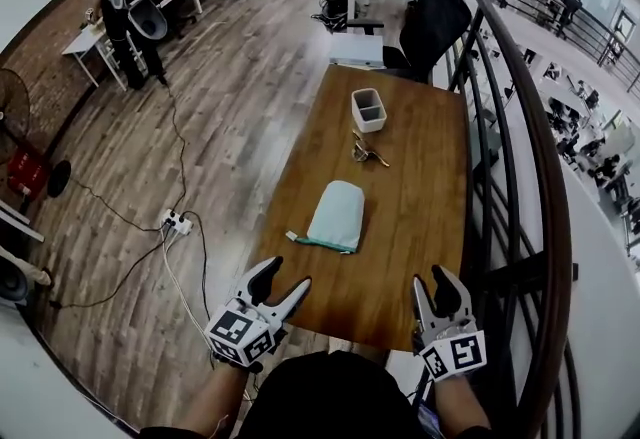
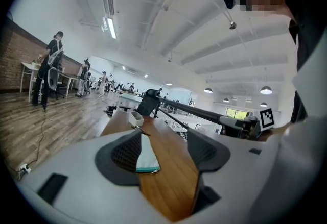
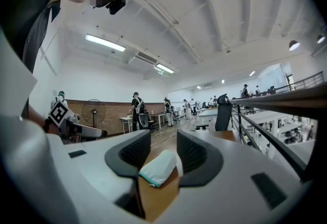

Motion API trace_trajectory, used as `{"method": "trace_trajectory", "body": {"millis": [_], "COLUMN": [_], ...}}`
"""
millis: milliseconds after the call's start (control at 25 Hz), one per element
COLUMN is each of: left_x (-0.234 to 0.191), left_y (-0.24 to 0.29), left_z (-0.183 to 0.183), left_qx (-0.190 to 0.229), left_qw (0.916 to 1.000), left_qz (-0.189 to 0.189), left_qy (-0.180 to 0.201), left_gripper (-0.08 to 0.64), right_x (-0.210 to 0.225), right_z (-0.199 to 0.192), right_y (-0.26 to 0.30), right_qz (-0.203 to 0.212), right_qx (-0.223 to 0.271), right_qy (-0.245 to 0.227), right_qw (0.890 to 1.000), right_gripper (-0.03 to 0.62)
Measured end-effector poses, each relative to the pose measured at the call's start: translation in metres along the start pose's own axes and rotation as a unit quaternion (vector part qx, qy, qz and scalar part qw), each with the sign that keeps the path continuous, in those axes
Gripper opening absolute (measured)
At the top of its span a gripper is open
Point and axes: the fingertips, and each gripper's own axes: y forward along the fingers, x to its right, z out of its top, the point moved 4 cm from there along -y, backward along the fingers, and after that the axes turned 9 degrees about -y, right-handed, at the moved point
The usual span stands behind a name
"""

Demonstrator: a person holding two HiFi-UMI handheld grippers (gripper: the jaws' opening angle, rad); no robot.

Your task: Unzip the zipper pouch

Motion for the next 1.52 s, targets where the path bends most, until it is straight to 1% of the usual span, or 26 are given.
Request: {"method": "trace_trajectory", "body": {"millis": [200,320,400,440,520,640,720,840,1000,1040,1080,1160,1200,1240,1280,1360,1480,1520], "left_x": [0.002,0.001,-0.001,-0.004,-0.011,-0.025,-0.033,-0.046,-0.061,-0.065,-0.069,-0.077,-0.08,-0.083,-0.086,-0.091,-0.098,-0.099], "left_y": [0.027,0.034,0.034,0.034,0.034,0.032,0.029,0.024,0.016,0.014,0.012,0.007,0.006,0.004,0.003,0.002,0.0,0.0], "left_z": [-0.02,-0.026,-0.028,-0.029,-0.031,-0.034,-0.032,-0.03,-0.03,-0.029,-0.03,-0.031,-0.032,-0.033,-0.033,-0.033,-0.036,-0.037], "left_qx": [-0.029,-0.044,-0.051,-0.054,-0.062,-0.072,-0.075,-0.079,-0.081,-0.082,-0.083,-0.085,-0.086,-0.087,-0.087,-0.088,-0.09,-0.091], "left_qw": [0.9996,0.999,0.9986,0.9984,0.9979,0.9969,0.9965,0.9958,0.9945,0.9941,0.9938,0.993,0.9925,0.9921,0.9918,0.9914,0.9905,0.9901], "left_qz": [0.002,0.001,0.001,0.0,0.002,0.009,0.013,0.023,0.042,0.046,0.049,0.056,0.06,0.063,0.066,0.069,0.074,0.076], "left_qy": [-0.007,-0.01,-0.013,-0.016,-0.021,-0.03,-0.034,-0.039,-0.051,-0.054,-0.056,-0.061,-0.063,-0.066,-0.067,-0.069,-0.073,-0.075], "left_gripper": [0.287,0.285,0.283,0.282,0.282,0.282,0.282,0.282,0.282,0.282,0.282,0.282,0.282,0.282,0.282,0.281,0.281,0.281], "right_x": [0.014,0.015,0.011,0.009,0.002,-0.008,-0.011,-0.015,-0.019,-0.021,-0.022,-0.025,-0.026,-0.027,-0.027,-0.028,-0.029,-0.029], "right_z": [-0.015,-0.032,-0.044,-0.051,-0.067,-0.088,-0.099,-0.115,-0.142,-0.147,-0.151,-0.161,-0.166,-0.171,-0.176,-0.182,-0.19,-0.193], "right_y": [0.008,0.019,0.031,0.038,0.055,0.08,0.095,0.118,0.144,0.149,0.155,0.165,0.17,0.173,0.176,0.18,0.182,0.183], "right_qz": [0.021,0.039,0.06,0.071,0.097,0.142,0.163,0.183,0.22,0.227,0.23,0.226,0.222,0.217,0.216,0.222,0.245,0.25], "right_qx": [-0.024,-0.052,-0.073,-0.084,-0.107,-0.137,-0.158,-0.185,-0.219,-0.227,-0.236,-0.259,-0.272,-0.283,-0.291,-0.301,-0.305,-0.31], "right_qy": [-0.001,-0.001,-0.017,-0.033,-0.077,-0.145,-0.162,-0.18,-0.227,-0.227,-0.219,-0.179,-0.158,-0.146,-0.144,-0.164,-0.215,-0.217], "right_qw": [0.999,0.998,0.995,0.993,0.987,0.969,0.96,0.949,0.923,0.919,0.918,0.922,0.923,0.923,0.921,0.913,0.895,0.891], "right_gripper": [0.147,0.14,0.138,0.137,0.125,0.123,0.123,0.123,0.121,0.121,0.121,0.131,0.15,0.161,0.168,0.172,0.169,0.169]}}
